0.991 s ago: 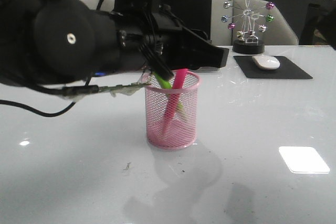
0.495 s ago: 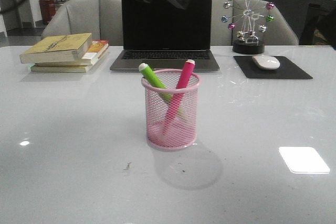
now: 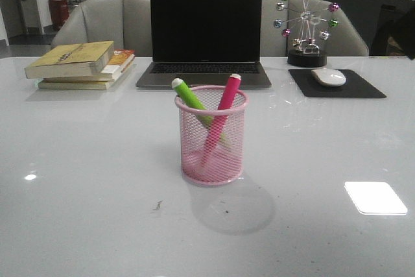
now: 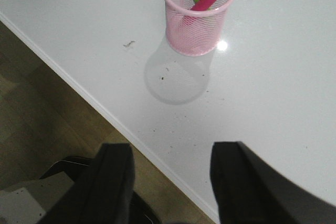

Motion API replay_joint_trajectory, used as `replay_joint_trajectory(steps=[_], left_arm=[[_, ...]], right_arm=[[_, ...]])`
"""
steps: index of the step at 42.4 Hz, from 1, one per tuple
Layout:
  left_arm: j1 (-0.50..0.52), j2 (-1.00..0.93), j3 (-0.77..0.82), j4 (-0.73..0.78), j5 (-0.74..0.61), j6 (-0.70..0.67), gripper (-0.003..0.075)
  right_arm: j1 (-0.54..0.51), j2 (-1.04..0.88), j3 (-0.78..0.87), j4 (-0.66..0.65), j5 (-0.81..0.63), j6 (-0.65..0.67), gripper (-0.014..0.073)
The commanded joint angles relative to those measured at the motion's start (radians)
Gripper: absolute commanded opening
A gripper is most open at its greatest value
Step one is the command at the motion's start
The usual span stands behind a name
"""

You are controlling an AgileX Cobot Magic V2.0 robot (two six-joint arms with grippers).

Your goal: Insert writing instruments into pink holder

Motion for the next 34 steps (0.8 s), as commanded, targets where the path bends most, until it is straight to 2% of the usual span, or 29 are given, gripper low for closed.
replay_joint_trajectory(steps=[1,12,22,25,28,34], left_arm=[[0.000,-0.088,0.026,0.005,-0.035,-0.058,0.0438],[0.000,-0.266,0.216,-0.006,-0.091,-0.111,0.0437],[0.000,-0.321,0.289,-0.008,-0.149,-0.111,0.0437],[0.000,-0.321,0.297,-0.008,-0.166,-0.111,0.0436],[0.000,-0.321,0.302,-0.011,-0.183,-0.111,0.0428],[0.000,-0.321,0.304,-0.011,-0.190,-0.111,0.0322]], right_arm=[[0.000,-0.002,-0.025,-0.010,-0.073,-0.001,0.0447],[0.000,-0.073,0.012,-0.022,-0.074,-0.001,0.0447],[0.000,-0.159,0.120,-0.079,-0.126,-0.001,0.0441],[0.000,-0.160,0.122,-0.090,-0.123,-0.001,0.0400],[0.000,-0.160,0.122,-0.090,-0.129,-0.001,0.0309],[0.000,-0.160,0.122,-0.090,-0.131,-0.001,0.0136]])
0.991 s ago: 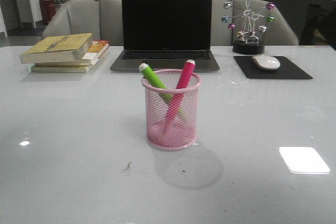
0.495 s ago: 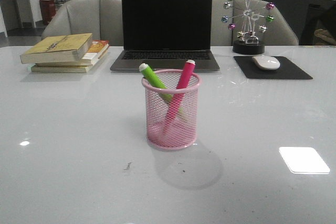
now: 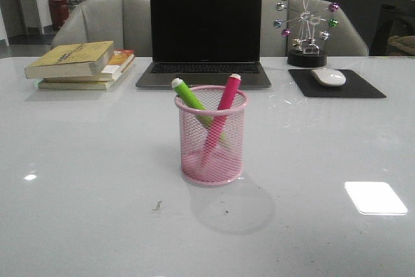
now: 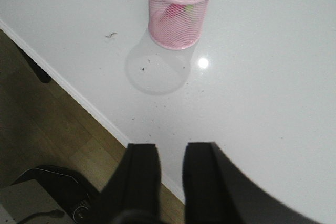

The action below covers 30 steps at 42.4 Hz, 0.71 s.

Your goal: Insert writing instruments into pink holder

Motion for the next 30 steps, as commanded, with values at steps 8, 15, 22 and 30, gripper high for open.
replay_joint_trajectory(steps=[8,15,22,30], left_arm=[[0.000,-0.004,-0.025,-0.001,-0.076,-0.013,0.0142],[0.000,-0.004,-0.025,-0.001,-0.074,-0.013,0.0093],[0.000,-0.004,-0.025,-0.001,-0.074,-0.013,0.0093],[0.000,-0.004,-0.025,-0.001,-0.074,-0.013,0.0093]], right_arm=[[0.000,-0.005,-0.028,-0.011,-0.075,-0.001,0.0058],[0.000,-0.005,-0.028,-0.010,-0.062,-0.001,0.0058],[0.000,-0.005,-0.028,-0.010,-0.062,-0.001,0.0058],[0.000,-0.005,-0.028,-0.010,-0.062,-0.001,0.0058]])
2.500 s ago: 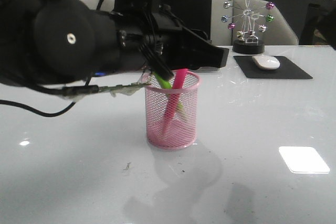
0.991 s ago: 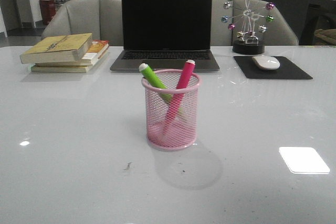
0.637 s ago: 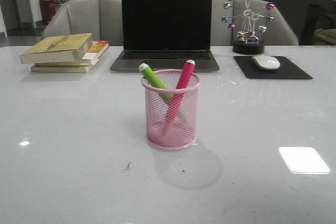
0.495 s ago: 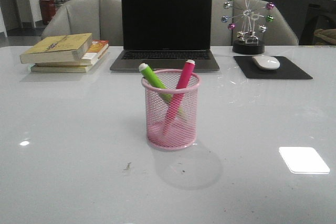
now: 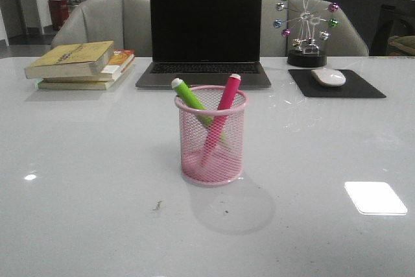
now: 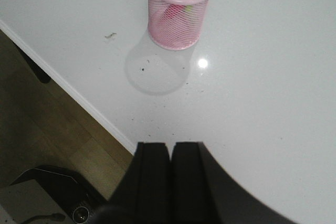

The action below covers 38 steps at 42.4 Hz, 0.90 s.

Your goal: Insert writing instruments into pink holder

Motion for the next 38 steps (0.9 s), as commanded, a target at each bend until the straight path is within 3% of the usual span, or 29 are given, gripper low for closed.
replay_joint_trajectory(steps=[1,8,16,30,38], left_arm=[[0.000,-0.004,-0.025,-0.001,-0.067,-0.013,0.0093],[0.024,-0.032,-0.025,0.003,-0.075,-0.013,0.0093],[0.210,-0.134,0.005,-0.029,-0.131,-0.013,0.0093],[0.463,-0.483,0.317,-0.076,-0.445,-0.002,0.0093],[0.590,-0.666,0.507,-0.189,-0.595,-0.002,0.0093]], right_arm=[[0.000,-0.005,-0.028,-0.010,-0.060,-0.001,0.0058],[0.000,-0.005,-0.028,-0.010,-0.060,-0.001,0.0058],[0.000,-0.005,-0.028,-0.010,-0.061,-0.001,0.0058],[0.000,-0.005,-0.028,-0.010,-0.061,-0.001,0.0058],[0.000,-0.005,-0.028,-0.010,-0.061,-0.001,0.0058]])
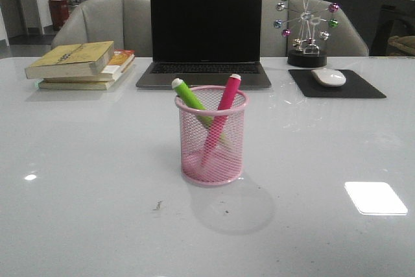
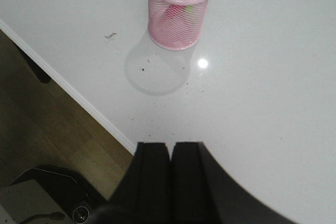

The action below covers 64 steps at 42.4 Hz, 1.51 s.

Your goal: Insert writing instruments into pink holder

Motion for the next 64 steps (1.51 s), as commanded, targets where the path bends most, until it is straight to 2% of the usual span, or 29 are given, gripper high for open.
replay_joint_trajectory(steps=[1,6,15,17,28,35,64], left_arm=[[0.048,-0.058,0.046,-0.067,-0.149,-0.002,0.0093],[0.083,-0.127,0.121,-0.091,-0.177,-0.002,0.0093],[0.070,-0.142,0.215,-0.091,-0.292,-0.002,0.0093],[0.069,-0.142,0.213,-0.091,-0.259,-0.002,0.0093],[0.069,-0.142,0.215,-0.067,-0.278,0.004,0.0093],[0.069,-0.142,0.215,-0.140,-0.340,0.173,0.0093],[0.069,-0.142,0.215,-0.138,-0.366,0.174,0.0093]], right_arm=[[0.000,-0.005,-0.028,-0.010,-0.061,-0.001,0.0058],[0.000,-0.005,-0.028,-0.010,-0.061,-0.001,0.0058],[0.000,-0.005,-0.028,-0.010,-0.061,-0.001,0.0058],[0.000,-0.005,-0.028,-0.010,-0.061,-0.001,0.0058],[0.000,-0.005,-0.028,-0.010,-0.061,-0.001,0.0058],[0.000,-0.005,-0.028,-0.010,-0.061,-0.001,0.0058],[0.000,-0.005,-0.028,-0.010,-0.061,-0.001,0.0058]])
